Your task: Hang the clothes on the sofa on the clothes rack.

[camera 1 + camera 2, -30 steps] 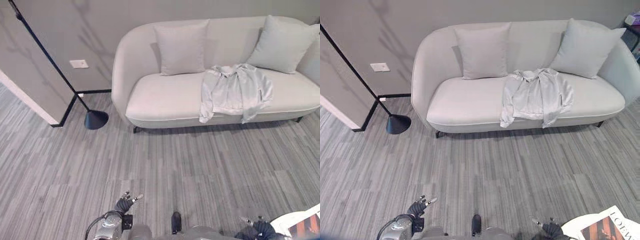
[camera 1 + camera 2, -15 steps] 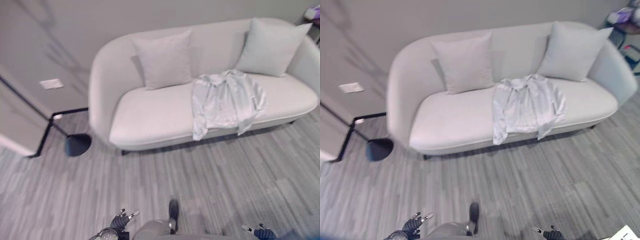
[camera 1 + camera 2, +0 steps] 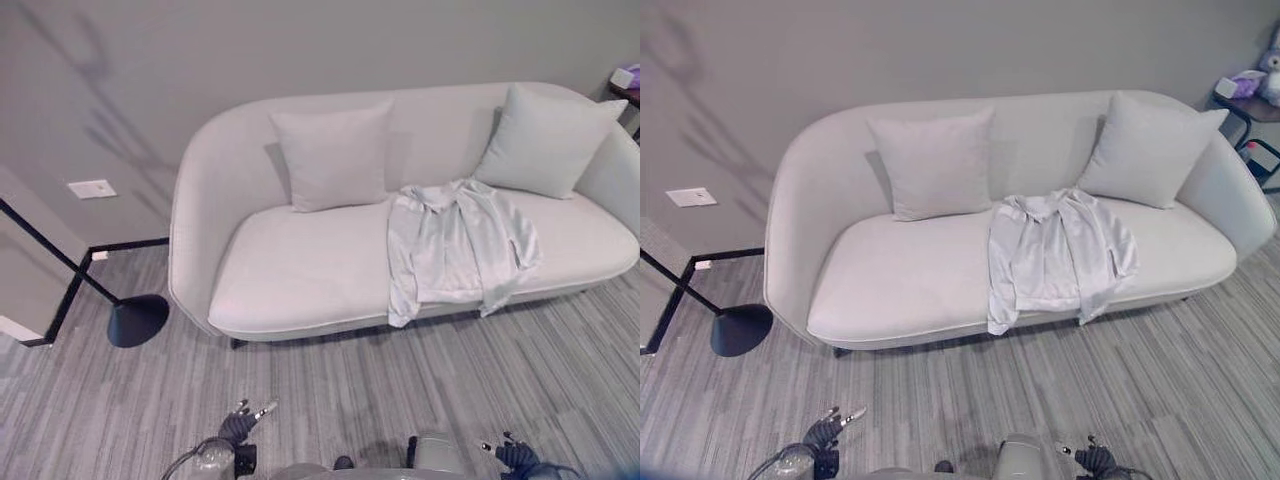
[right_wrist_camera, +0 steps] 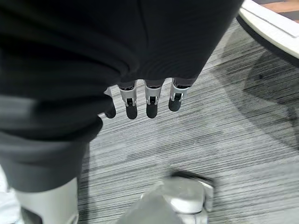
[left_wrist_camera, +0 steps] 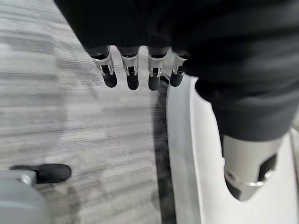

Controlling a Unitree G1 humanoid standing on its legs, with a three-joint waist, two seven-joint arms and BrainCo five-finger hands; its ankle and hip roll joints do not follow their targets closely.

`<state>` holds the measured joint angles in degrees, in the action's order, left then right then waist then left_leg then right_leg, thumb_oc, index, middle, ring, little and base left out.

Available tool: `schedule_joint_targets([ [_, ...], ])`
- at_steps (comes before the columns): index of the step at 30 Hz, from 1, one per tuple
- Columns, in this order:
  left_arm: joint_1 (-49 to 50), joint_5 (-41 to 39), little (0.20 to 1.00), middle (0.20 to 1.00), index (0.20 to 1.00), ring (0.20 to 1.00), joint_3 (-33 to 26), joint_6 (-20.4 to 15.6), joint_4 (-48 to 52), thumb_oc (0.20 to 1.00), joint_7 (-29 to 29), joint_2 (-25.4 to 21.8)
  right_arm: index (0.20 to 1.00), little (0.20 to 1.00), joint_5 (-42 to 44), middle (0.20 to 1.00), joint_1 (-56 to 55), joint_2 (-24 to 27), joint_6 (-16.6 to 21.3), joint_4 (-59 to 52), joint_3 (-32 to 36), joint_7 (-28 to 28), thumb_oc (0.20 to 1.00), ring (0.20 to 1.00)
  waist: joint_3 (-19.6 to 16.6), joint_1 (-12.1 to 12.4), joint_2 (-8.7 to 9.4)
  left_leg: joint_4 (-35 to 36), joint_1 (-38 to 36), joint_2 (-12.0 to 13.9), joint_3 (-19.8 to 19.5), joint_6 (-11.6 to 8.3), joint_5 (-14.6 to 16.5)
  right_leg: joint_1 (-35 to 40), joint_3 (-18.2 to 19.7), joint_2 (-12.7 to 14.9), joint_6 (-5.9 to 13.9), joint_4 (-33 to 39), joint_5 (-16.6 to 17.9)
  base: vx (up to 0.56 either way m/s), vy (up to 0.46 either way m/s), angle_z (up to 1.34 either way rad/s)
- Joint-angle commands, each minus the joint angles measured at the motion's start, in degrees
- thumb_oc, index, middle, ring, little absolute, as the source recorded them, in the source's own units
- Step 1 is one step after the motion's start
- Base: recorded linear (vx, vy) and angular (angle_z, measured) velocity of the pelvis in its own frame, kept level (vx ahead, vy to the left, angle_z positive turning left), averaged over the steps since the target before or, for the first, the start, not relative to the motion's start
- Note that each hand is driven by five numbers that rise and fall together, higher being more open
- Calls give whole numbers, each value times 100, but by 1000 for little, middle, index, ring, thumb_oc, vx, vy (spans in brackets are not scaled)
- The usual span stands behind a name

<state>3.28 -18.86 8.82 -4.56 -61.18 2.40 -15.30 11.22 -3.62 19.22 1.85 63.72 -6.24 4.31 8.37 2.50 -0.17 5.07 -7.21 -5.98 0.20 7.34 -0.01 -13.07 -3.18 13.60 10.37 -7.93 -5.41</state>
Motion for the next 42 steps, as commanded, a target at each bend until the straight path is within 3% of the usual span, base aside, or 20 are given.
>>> schedule_joint_targets([
  [1, -268, 147, 1000, 1000, 1000, 1000, -96, -220, 228, 1000, 57, -72, 1000, 1000, -61, 1000, 7, 166, 57, -59, -22, 20, 1000, 1000, 80, -101, 122, -7, 137, 322, -143, -693, 144, 979, 353, -265, -64, 613, 982, 212, -290, 26],
  [2, -237, 134, 1000, 1000, 1000, 1000, -115, -231, 268, 1000, 56, -53, 1000, 1000, -74, 1000, -41, 162, 49, -64, 21, 8, 1000, 1000, -9, -55, 211, -7, 104, 334, -65, -739, 187, 1119, 331, -221, -1, 864, 1124, 120, -171, 56],
  [8, -260, 187, 1000, 1000, 1000, 1000, -17, -225, 208, 1000, 45, 4, 1000, 1000, -62, 1000, -102, 191, 52, -120, 88, 28, 1000, 1000, -142, -48, 245, -7, 140, 452, -63, -887, 204, 1464, 22, -260, 10, 1292, 1119, 67, -180, 17],
  [9, -268, 237, 1000, 1000, 1000, 1000, 71, -226, 162, 1000, 20, 48, 1000, 1000, -42, 1000, -150, 218, 57, -164, 125, 33, 1000, 1000, -203, -100, 218, -7, 113, 590, -39, -1003, 180, 1601, -101, -334, -33, 1293, 1025, 66, -180, 25],
  [15, -280, 273, 1000, 1000, 1000, 1000, 212, -187, 203, 1000, -14, 80, 1000, 1000, 46, 1000, -239, 241, 102, -242, 191, 55, 1000, 1000, -179, -215, 121, -7, 9, 901, -34, -1230, 113, 1788, -218, -567, -203, 1293, 786, 50, -202, 12],
  [24, -339, 191, 1000, 1000, 1000, 1000, 361, -127, 354, 1000, -60, 85, 1000, 1000, 190, 1000, -313, 310, 158, -364, 153, 37, 1000, 1000, -127, -363, 91, -71, -178, 1355, -42, -1383, -78, 1948, -70, -1025, -499, 1227, 536, 50, -205, -3],
  [27, -365, 158, 1000, 1000, 1000, 1000, 407, -104, 433, 1000, -69, 78, 1000, 1000, 183, 1000, -324, 329, 156, -429, 82, 10, 1000, 1000, -99, -392, 103, -438, -63, 1476, -68, -1407, -133, 1992, -23, -1132, -570, 1215, 476, 28, -190, -5],
  [28, -393, 133, 1000, 1000, 1000, 1000, 449, -68, 576, 1000, -71, 69, 1000, 1000, 208, 1000, -350, 334, 162, -505, 61, 25, 1000, 1000, -5, -391, 139, -1102, 230, 1510, -124, -1390, -337, 2069, 0, -1204, -649, 1223, 455, 1, -150, -8],
  [29, -393, 133, 1000, 1000, 1000, 1000, 449, -66, 578, 1000, -71, 68, 1000, 1000, 208, 1000, -350, 334, 162, -505, 61, 25, 1000, 1000, -11, -401, 138, -1134, 258, 1510, -138, -1390, -324, 2061, -11, -1206, -650, 1223, 455, -11, -242, -3],
  [30, -434, 103, 1000, 1000, 1000, 1000, 471, -52, 643, 1000, -59, 60, 1000, 1000, 235, 1000, -380, 346, 175, -623, 80, 42, 1000, 1000, 97, -385, 184, -1656, 535, 1489, -178, -1356, -556, 2107, -7, -1219, -699, 1226, 474, -21, -240, -1],
  [31, -465, 80, 1000, 1000, 1000, 1000, 519, -8, 761, 1000, -56, 65, 1000, 1000, 286, 1000, -403, 388, 151, -713, 79, 87, 1000, 1000, 243, -379, 269, -2591, 1169, 1411, -115, -1145, -657, 2161, -21, -1222, -779, 1245, 468, 21, -287, 0],
  [33, -450, 122, 1000, 1000, 1000, 1000, 515, 14, 777, 1000, -86, 75, 1000, 1000, 257, 1000, -311, 432, 87, -651, 6, 78, 1000, 1000, 276, -265, 299, -2617, 1614, 803, -95, -948, -186, 2196, 83, -1224, -780, 1293, 453, 62, -134, 8],
  [35, -449, 122, 1000, 1000, 1000, 1000, 515, 14, 778, 1000, -86, 75, 1000, 1000, 257, 1000, -310, 432, 88, -650, 5, 78, 1000, 1000, 278, -268, 293, -2658, 1628, 804, -97, -940, -153, 2203, 80, -1225, -774, 1293, 443, 74, -1, -12],
  [36, -365, 175, 1000, 1000, 1000, 1000, 490, -7, 793, 1000, -118, 91, 1000, 1000, 238, 1000, -280, 435, 89, -700, -1, 60, 1000, 1000, 241, -149, 238, -1875, 1727, 410, 83, -847, -30, 2248, 141, -1276, -713, 1293, 381, 222, 3, -53],
  [37, -297, 212, 1000, 1000, 1000, 1000, 458, -22, 781, 1000, -139, 98, 1000, 1000, 230, 1000, -262, 447, 108, -736, -23, 57, 1000, 1000, 207, -83, 144, -1352, 1835, 279, 194, -838, -284, 2260, 161, -1408, -704, 1293, 352, 289, 16, -59],
  [40, -141, 222, 1000, 1000, 1000, 1000, 313, -48, 675, 1000, -153, 117, 1000, 1000, 79, 1000, -115, 411, 133, -695, -176, 22, 1000, 1000, 149, 147, 26, -351, 1821, 37, 231, -906, -779, 2444, 332, -1591, -702, 1293, 185, 287, 61, -56],
  [42, -49, 176, 1000, 1000, 1000, 1000, 149, -69, 467, 1000, -152, 96, 1000, 1000, -163, 1000, 6, 269, 126, -572, -327, -35, 1000, 1000, -106, 266, 126, -77, 1376, 16, 64, -769, -765, 2582, 402, -1474, -649, 944, -102, 452, 144, -105],
])
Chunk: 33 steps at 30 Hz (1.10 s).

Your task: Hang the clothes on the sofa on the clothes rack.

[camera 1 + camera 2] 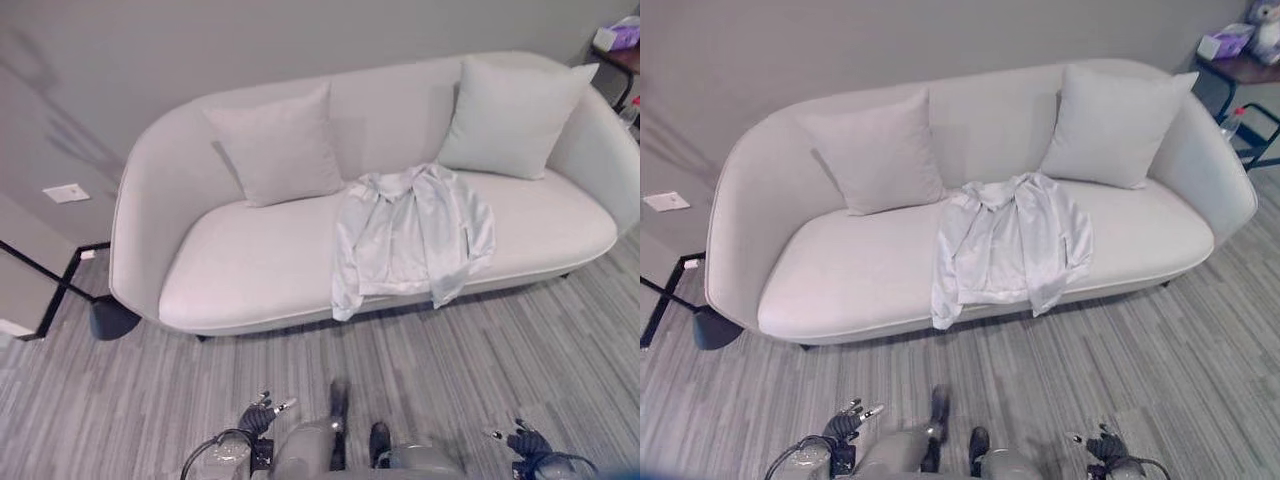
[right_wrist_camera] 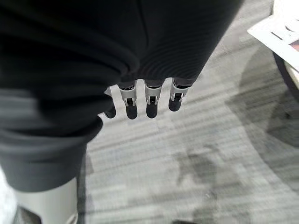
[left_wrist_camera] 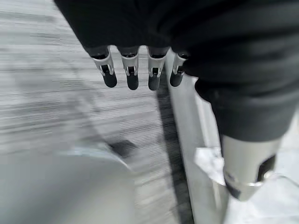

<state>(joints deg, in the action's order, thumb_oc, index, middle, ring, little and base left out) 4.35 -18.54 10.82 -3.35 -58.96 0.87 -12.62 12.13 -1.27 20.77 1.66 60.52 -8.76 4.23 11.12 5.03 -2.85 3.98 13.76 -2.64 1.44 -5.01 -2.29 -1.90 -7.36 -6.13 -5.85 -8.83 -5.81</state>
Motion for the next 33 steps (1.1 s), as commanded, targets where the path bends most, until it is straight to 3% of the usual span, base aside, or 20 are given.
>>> schedule_joint_targets([
  [1, -151, 110, 1000, 1000, 1000, 1000, -104, -190, 247, 1000, -2, -188, 1000, 1000, -299, 1000, -222, 91, 171, -311, -97, -36, 1000, 1000, -413, 55, 432, 39, -825, -289, -34, 502, -477, 1387, 792, 566, 1025, 655, -124, 243, 77, -39],
  [3, -214, 70, 1000, 1000, 1000, 1000, -195, -175, 265, 1000, 22, -245, 1000, 1000, -400, 1000, -118, 87, 152, -396, -172, -71, 1000, 1000, -347, 71, 449, 52, -1066, -195, -55, 583, -352, 839, 788, 627, 1224, -494, -20, 155, 64, -32],
  [4, -254, 40, 1000, 1000, 1000, 1000, -200, -175, 304, 1000, 45, -279, 1000, 1000, -404, 1000, -42, 95, 150, -444, -194, -68, 1000, 1000, -247, 39, 447, 59, -1186, -152, -66, 644, -308, 488, 806, 657, 1384, -1182, 268, 59, 39, -16],
  [5, -257, 39, 1000, 1000, 1000, 1000, -201, -174, 304, 1000, 45, -280, 1000, 1000, -404, 1000, -39, 94, 149, -444, -194, -68, 1000, 1000, -246, 45, 456, 56, -1180, -159, -57, 646, -307, 467, 815, 664, 1387, -1218, 250, 40, 25, -24],
  [6, -312, 11, 1000, 1000, 1000, 1000, -177, -157, 375, 1000, 57, -343, 1000, 1000, -371, 1000, -18, 84, 155, -555, -193, -54, 1000, 1000, -117, -25, 410, 102, -1372, -60, -152, 714, -253, -105, 684, 732, 1483, -2173, 551, 61, 18, -19],
  [7, -320, 14, 1000, 1000, 1000, 1000, -195, -150, 385, 1000, 56, -345, 1000, 1000, -374, 1000, -30, 67, 147, -563, -182, -54, 1000, 1000, -112, -30, 359, 102, -1431, -17, -201, 725, -209, -224, 595, 872, 1462, -2343, 588, 132, 1, -5],
  [9, -327, 14, 1000, 1000, 1000, 1000, -230, -161, 450, 1000, 76, -387, 1000, 1000, -329, 1000, -51, 35, 153, -590, -131, -35, 1000, 1000, -143, -13, 325, 102, -1529, 74, -255, 692, -78, -280, 329, 1330, 1329, -1914, 503, 141, -37, 26],
  [10, -324, 14, 1000, 1000, 1000, 1000, -229, -161, 452, 1000, 76, -388, 1000, 1000, -330, 1000, -54, 34, 152, -591, -131, -35, 1000, 1000, -128, -30, 326, 102, -1548, 70, -272, 691, -74, -249, 310, 1336, 1328, -1907, 494, 113, -77, 37],
  [11, -353, 4, 1000, 1000, 1000, 1000, -232, -180, 441, 1000, 85, -399, 1000, 1000, -323, 1000, -55, 47, 159, -638, -103, -36, 1000, 1000, -137, -18, 297, 102, -1582, 142, -304, 646, 7, -207, 148, 1553, 1270, -1472, 424, 191, -182, 41],
  [12, -420, 21, 1000, 1000, 1000, 1000, -180, -217, 362, 1000, 104, -388, 1000, 1000, -310, 1000, -25, 75, 146, -657, -55, -40, 1000, 1000, -174, -27, 314, 102, -1644, 183, -420, 562, 170, -290, 120, 1866, 1313, -401, 598, 191, -181, 33],
  [13, -419, 21, 1000, 1000, 1000, 1000, -180, -218, 361, 1000, 104, -387, 1000, 1000, -310, 1000, -27, 75, 146, -658, -56, -40, 1000, 1000, -150, -46, 302, 102, -1675, 191, -440, 561, 177, -226, 90, 1859, 1312, -356, 612, 281, -258, 18],
  [14, -424, 100, 1000, 1000, 1000, 1000, -187, -255, 248, 1000, 147, -376, 1000, 1000, -316, 1000, -28, 72, 125, -657, -39, -52, 1000, 1000, -155, -110, 391, 102, -1819, 197, -530, 501, 348, -429, 413, 2025, 1495, 538, 1046, 233, -197, 12],
  [15, -408, 120, 1000, 1000, 1000, 1000, -196, -269, 196, 1000, 163, -361, 1000, 1000, -327, 1000, -34, 66, 120, -654, -34, -49, 1000, 1000, -124, -142, 416, 102, -1932, 223, -579, 463, 433, -581, 530, 2069, 1611, 813, 1321, 309, -265, 15],
  [19, -365, 130, 1000, 1000, 1000, 1000, -283, -283, 65, 1000, 223, -390, 1000, 1000, -387, 1000, -60, 59, 84, -583, -95, -69, 1000, 1000, -6, -250, 532, 102, -2329, 420, -741, 287, 663, -821, 664, 2066, 1853, 1139, 1828, 246, -267, 18],
  [22, -368, 146, 1000, 1000, 1000, 1000, -229, -293, 65, 1000, 185, -388, 1000, 1000, -411, 1000, -236, 45, 65, -629, -23, -86, 1000, 1000, -117, -282, 781, 102, -2453, 568, -871, 129, 739, -549, 596, 2067, 1928, 1049, 1845, 240, -396, 76],
  [26, -360, 67, 1000, 1000, 1000, 1000, -177, -288, 223, 1000, 191, -342, 1000, 1000, -384, 1000, -334, 176, 86, -793, 75, -76, 1000, 1000, -210, -321, 717, 102, -2311, 924, -949, -33, 648, -434, 454, 1851, 1794, 1000, 1531, 114, -351, 41],
  [28, -358, 4, 1000, 1000, 1000, 1000, -60, -274, 375, 1000, 166, -298, 1000, 1000, -272, 1000, -379, 335, 125, -800, 201, -47, 1000, 1000, -235, -371, 561, 88, -2202, 1247, -968, -155, 429, -298, 238, 1605, 1581, 933, 1160, 77, -319, 33],
  [31, -367, 4, 1000, 1000, 1000, 1000, 36, -240, 571, 1000, 148, -308, 1000, 1000, -208, 1000, -384, 421, 157, -821, 239, 5, 1000, 1000, -141, -410, 532, -620, -1799, 1266, -1007, -212, 290, -153, 92, 1535, 1423, 893, 985, -7, -181, 33],
  [32, -540, -71, 1000, 1000, 1000, 1000, 186, -191, 871, 1000, 180, -325, 1000, 1000, -37, 1000, -307, 540, 169, -931, 282, 104, 1000, 1000, 240, -471, 655, -1719, -743, 1193, -558, -70, 18, 89, -153, 1602, 1248, 876, 766, 96, -72, 29],
  [33, -589, -86, 1000, 1000, 1000, 1000, 228, -192, 947, 1000, 163, -305, 1000, 1000, 48, 1000, -324, 537, 162, -897, 380, 135, 1000, 1000, 183, -435, 571, -910, -561, 1167, -289, -68, -87, 239, -214, 1601, 1318, 1027, 751, 173, -8, 47],
])
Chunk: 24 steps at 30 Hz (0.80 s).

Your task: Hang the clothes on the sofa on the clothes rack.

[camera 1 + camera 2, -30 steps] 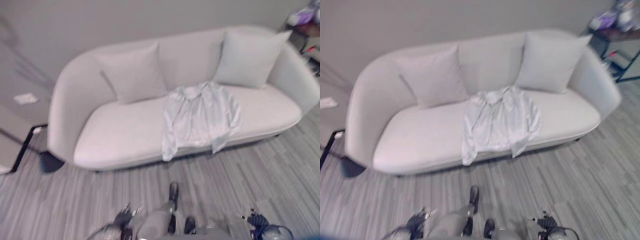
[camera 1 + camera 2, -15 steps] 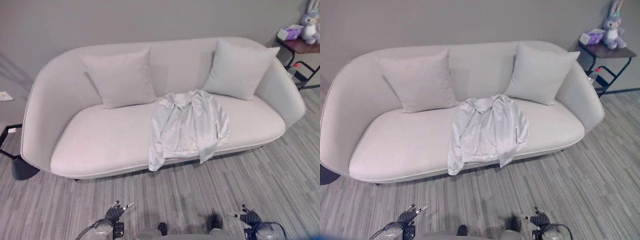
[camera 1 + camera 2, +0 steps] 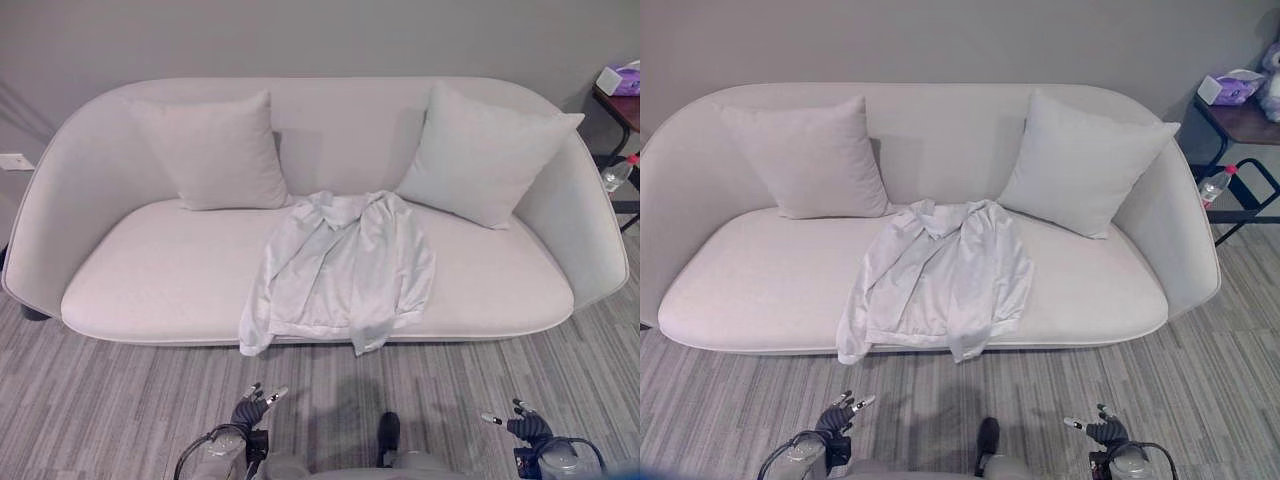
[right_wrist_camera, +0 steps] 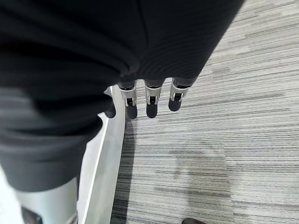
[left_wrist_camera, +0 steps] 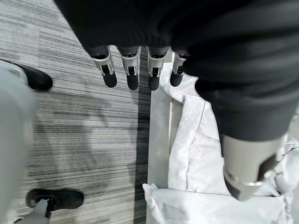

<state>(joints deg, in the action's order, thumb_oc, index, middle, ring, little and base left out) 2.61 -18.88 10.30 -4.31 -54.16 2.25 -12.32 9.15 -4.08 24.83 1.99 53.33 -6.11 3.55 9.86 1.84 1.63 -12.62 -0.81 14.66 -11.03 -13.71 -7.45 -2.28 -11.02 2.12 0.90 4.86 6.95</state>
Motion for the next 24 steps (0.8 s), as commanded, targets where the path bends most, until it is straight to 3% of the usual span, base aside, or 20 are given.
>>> schedule_joint_targets([
  [1, -405, -42, 1000, 1000, 1000, 1000, 297, -112, 508, 1000, 21, -328, 1000, 1000, 365, 1000, -31, 135, 156, -158, 131, 226, 1000, 1000, 279, -77, 53, 1221, 940, -625, 1051, 781, 283, 316, 160, 760, 683, -298, -553, 384, 283, 135],
  [2, -359, -54, 1000, 1000, 1000, 1000, 317, -132, 503, 1000, 28, -276, 1000, 1000, 339, 1000, -11, 129, 173, -142, 116, 228, 1000, 1000, 181, -71, -90, 1762, 779, -661, 1040, 772, 164, 347, 242, 774, 797, -322, -642, 233, 214, 109],
  [5, -404, -49, 1000, 1000, 1000, 1000, 351, -155, 470, 1000, 29, -275, 1000, 1000, 295, 1000, 22, 103, 148, -105, 159, 251, 1000, 1000, 117, -146, -70, 1692, 720, -804, 1106, 795, 173, 384, 307, 947, 875, -396, -624, 264, 297, -59],
  [7, -427, 5, 1000, 1000, 1000, 1000, 262, -187, 534, 1000, 71, -409, 1000, 1000, 199, 1000, 119, 5, 159, -328, 108, 254, 1000, 1000, 85, -88, 115, 1518, 547, -1017, 1427, 961, 463, 297, 574, 1351, 1051, -422, -299, 300, 353, -80],
  [9, -437, -1, 1000, 1000, 1000, 1000, 142, -216, 540, 1000, 123, -516, 1000, 1000, 144, 1000, 169, -73, 147, -401, 35, 242, 1000, 1000, 105, -23, 230, 1643, 408, -1133, 1599, 1072, 525, 194, 648, 1512, 1155, -405, 67, 190, 269, -97],
  [12, -383, 140, 1000, 1000, 1000, 1000, 99, -214, 582, 1000, 148, -617, 1000, 1000, 89, 1000, 139, -128, 152, -486, 3, 242, 1000, 1000, 129, 8, 327, 1762, 372, -1341, 1632, 1212, 633, 88, 636, 1665, 1250, -405, 355, 108, 249, -22],
  [15, -284, 188, 1000, 1000, 1000, 1000, -29, -190, 610, 1000, 159, -648, 1000, 1000, -23, 1000, 48, -149, 127, -602, 24, 234, 1000, 1000, 244, 8, 346, 1762, 192, -1584, 1544, 1348, 825, -181, 770, 1801, 1222, -1117, 703, 76, 288, 27],
  [17, -262, 173, 1000, 1000, 1000, 1000, -26, -183, 586, 1000, 147, -656, 1000, 1000, -16, 1000, 60, -150, 138, -652, 13, 245, 1000, 1000, 360, 2, 317, 1762, 111, -1584, 1477, 1397, 855, -309, 854, 1725, 1175, -1482, 772, 54, 119, 15],
  [18, -245, 198, 1000, 1000, 1000, 1000, -24, -165, 606, 1000, 143, -657, 1000, 1000, -9, 1000, -2, -174, 152, -634, -15, 245, 1000, 1000, 396, -33, 280, 1762, 51, -1593, 1352, 1434, 890, -418, 1057, 1416, 1082, -1603, 525, 78, 67, 26],
  [19, -242, 199, 1000, 1000, 1000, 1000, -24, -164, 608, 1000, 144, -656, 1000, 1000, -9, 1000, -4, -172, 153, -634, -16, 245, 1000, 1000, 401, -35, 276, 1762, 41, -1588, 1349, 1430, 898, -417, 1055, 1412, 1078, -1624, 507, 160, 80, 44],
  [20, -245, 151, 1000, 1000, 1000, 1000, -79, -180, 624, 1000, 123, -644, 1000, 1000, -3, 1000, -51, -181, 143, -614, -17, 208, 1000, 1000, 396, -70, 254, 1762, -38, -1581, 1335, 1434, 933, -490, 1134, 1030, 1008, -1360, 82, 114, 24, 52],
  [24, -262, 82, 1000, 1000, 1000, 1000, -50, -193, 432, 1000, 120, -606, 1000, 1000, 60, 1000, 7, -179, 171, -348, -100, 198, 1000, 1000, 395, -87, 347, 1762, -169, -1639, 1245, 1448, 1057, -721, 810, 593, 1011, -606, 126, 129, -40, 13],
])
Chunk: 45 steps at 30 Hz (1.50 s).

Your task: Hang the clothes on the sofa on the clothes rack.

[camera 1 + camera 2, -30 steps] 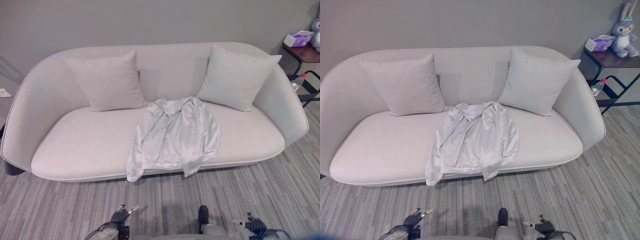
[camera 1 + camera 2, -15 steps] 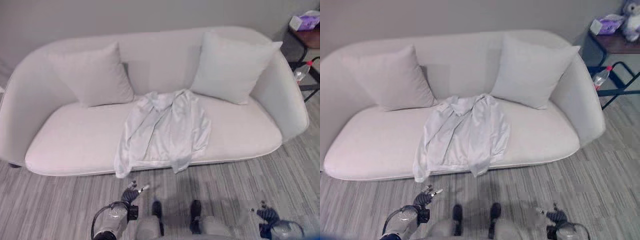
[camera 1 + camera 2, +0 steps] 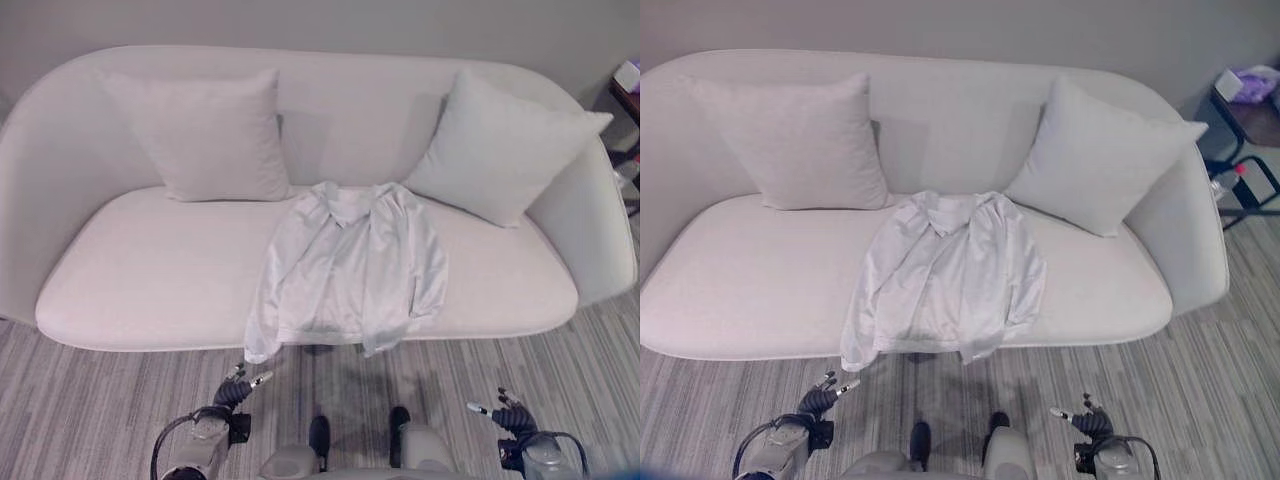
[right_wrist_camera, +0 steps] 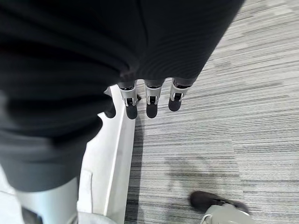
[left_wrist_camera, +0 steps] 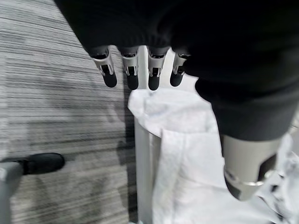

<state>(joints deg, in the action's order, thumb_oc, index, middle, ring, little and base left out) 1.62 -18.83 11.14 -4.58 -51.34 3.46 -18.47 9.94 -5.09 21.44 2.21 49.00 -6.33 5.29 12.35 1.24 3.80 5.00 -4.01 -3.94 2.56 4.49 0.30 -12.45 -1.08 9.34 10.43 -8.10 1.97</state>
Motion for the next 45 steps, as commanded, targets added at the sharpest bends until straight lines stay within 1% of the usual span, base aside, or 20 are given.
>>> schedule_joint_targets([
  [1, -163, 77, 1000, 1000, 1000, 1000, -135, -167, 149, 1000, -1, 11, 1000, 1000, -18, 1000, 110, 162, 152, 88, -79, 23, 1000, 1000, 157, -36, 118, 0, 134, 233, -126, -375, 292, 322, -199, -139, 54, 702, 623, 157, -48, 3],
  [2, -173, 46, 1000, 1000, 1000, 1000, -137, -161, 93, 1000, 3, 32, 1000, 1000, -6, 1000, 135, 157, 145, 142, -124, 33, 1000, 1000, 169, -60, 166, 0, 25, 164, -230, -355, 343, 179, -316, -385, 73, 846, 712, 153, -41, 17],
  [3, -182, 28, 1000, 1000, 1000, 1000, -129, -164, 93, 1000, 3, 39, 1000, 1000, 19, 1000, 143, 163, 152, 181, -150, 34, 1000, 1000, 185, -73, 192, 0, -26, 132, -288, -352, 353, 175, -394, -493, 65, 883, 748, 151, -40, 12],
  [8, -183, -4, 1000, 1000, 1000, 1000, -69, -149, 264, 1000, -18, 61, 1000, 1000, 21, 1000, 67, 217, 194, 112, -150, 43, 1000, 1000, 178, -69, 257, 0, -124, 104, -439, -360, 425, 398, -553, -694, -97, 1038, 638, 103, -74, 36],
  [9, -245, 1, 1000, 1000, 1000, 1000, -26, -148, 305, 1000, -22, 65, 1000, 1000, 33, 1000, 81, 270, 220, 126, -131, 58, 1000, 1000, 140, -66, 264, -126, -172, 178, -404, -461, 478, 500, -523, -771, -218, 1065, 541, 121, -134, 22],
  [11, -281, -68, 1000, 1000, 1000, 1000, 66, -153, 498, 1000, -48, 56, 1000, 1000, 116, 1000, 64, 388, 242, 71, -82, 41, 1000, 1000, 224, -93, 303, -1428, 453, 248, -233, -657, 751, 678, -610, -705, -332, 1058, 429, 76, -139, 29],
  [12, -310, -133, 1000, 1000, 1000, 1000, 93, -149, 570, 1000, -39, 69, 1000, 1000, 142, 1000, 93, 442, 242, 10, -95, 44, 1000, 1000, 323, -90, 317, -2013, 774, 246, -200, -711, 678, 725, -620, -674, -400, 1037, 413, -22, -46, 37],
  [13, -312, -134, 1000, 1000, 1000, 1000, 93, -148, 571, 1000, -39, 69, 1000, 1000, 142, 1000, 95, 443, 241, 10, -94, 44, 1000, 1000, 309, -103, 304, -2095, 837, 257, -213, -713, 714, 703, -634, -684, -402, 1033, 415, -64, -6, 52],
  [14, -392, -221, 1000, 1000, 1000, 1000, 154, -150, 657, 1000, -5, 87, 1000, 1000, 227, 1000, 186, 527, 223, 24, -78, 85, 1000, 1000, 489, -111, 328, -2836, 1494, 441, -165, -755, 400, 795, -668, -602, -507, 1011, 310, -20, 27, 38],
  [15, -437, -263, 1000, 1000, 1000, 1000, 168, -166, 712, 1000, 0, 88, 1000, 1000, 273, 1000, 184, 528, 217, 22, -61, 94, 1000, 1000, 483, -118, 337, -2717, 1724, 638, -96, -717, 396, 848, -724, -535, -481, 1052, 247, -12, 27, 27],
  [16, -436, -263, 1000, 1000, 1000, 1000, 170, -165, 712, 1000, 1, 88, 1000, 1000, 274, 1000, 182, 528, 216, 21, -60, 94, 1000, 1000, 486, -113, 330, -2731, 1723, 645, -95, -719, 412, 855, -722, -542, -481, 1055, 245, 204, 138, 7],
  [17, -444, -242, 1000, 1000, 1000, 1000, 215, -191, 797, 1000, 3, 100, 1000, 1000, 318, 1000, 151, 519, 243, -33, -45, 81, 1000, 1000, 431, -37, 301, -1875, 1706, 960, -185, -760, 158, 988, -688, -462, -407, 1125, 140, 258, 216, 5],
  [18, -431, -242, 1000, 1000, 1000, 1000, 251, -183, 875, 1000, 13, 83, 1000, 1000, 321, 1000, 132, 519, 256, -98, -46, 101, 1000, 1000, 403, 5, 216, -1494, 1783, 1148, -332, -861, -218, 1009, -666, -454, -388, 1153, 82, 330, 318, -14],
  [20, -393, -259, 1000, 1000, 1000, 1000, 212, -181, 940, 1000, -3, 99, 1000, 1000, 265, 1000, 105, 505, 236, -106, -66, 38, 1000, 1000, 311, 35, 15, -466, 1526, 1297, -389, -1014, -485, 1134, -562, -408, -306, 1176, -76, 255, 330, -25],
  [22, -421, -263, 1000, 1000, 1000, 1000, 226, -200, 932, 1000, 14, 103, 1000, 1000, 247, 1000, 110, 492, 244, -77, -38, 42, 1000, 1000, 298, -5, -37, -475, 1513, 1295, -280, -1067, -533, 1122, -552, -315, -268, 1139, -104, 156, 283, -43],
  [23, -462, -247, 1000, 1000, 1000, 1000, 228, -259, 976, 1000, 29, 63, 1000, 1000, 174, 1000, 153, 482, 231, -138, -22, 64, 1000, 1000, 330, -71, -66, -525, 1490, 1165, -179, -1064, -505, 942, -433, -122, -251, 968, -30, 97, 300, -62],
  [26, -512, -227, 1000, 1000, 1000, 1000, 201, -294, 1059, 1000, 76, -27, 1000, 1000, 168, 1000, 302, 472, 283, -179, -33, 93, 1000, 1000, 392, -34, 16, -531, 1491, 984, -31, -961, -402, 784, -314, 76, -148, 1075, 195, 71, 232, -53],
  [30, -581, -208, 1000, 1000, 1000, 1000, 131, -325, 972, 1000, 158, -141, 1000, 1000, 154, 1000, 473, 450, 297, -251, -113, 111, 1000, 1000, 436, 44, 125, -440, 1532, 900, 182, -859, -346, 601, -278, 203, 1, 1291, 493, 6, 76, -56],
  [41, -802, 32, 1000, 1000, 1000, 1000, 15, -344, 1531, 1000, 462, -342, 1000, 1000, 63, 1000, 561, 578, 302, -633, -85, 155, 1000, 1000, 484, 62, 156, 0, 1527, 786, 249, -831, -478, 311, -408, 333, 135, 1310, 654, 33, 21, 3],
  [45, -1675, 379, 1000, 1000, 1000, 1000, 183, -425, 2063, 1000, 627, -741, 1000, 1000, 113, 1000, 1033, 1015, 382, -1180, 34, 263, 1000, 1000, 620, -15, 116, 0, 1648, 779, 197, -881, -482, 146, -440, 340, 167, 1310, 693, -8, -28, 10],
])
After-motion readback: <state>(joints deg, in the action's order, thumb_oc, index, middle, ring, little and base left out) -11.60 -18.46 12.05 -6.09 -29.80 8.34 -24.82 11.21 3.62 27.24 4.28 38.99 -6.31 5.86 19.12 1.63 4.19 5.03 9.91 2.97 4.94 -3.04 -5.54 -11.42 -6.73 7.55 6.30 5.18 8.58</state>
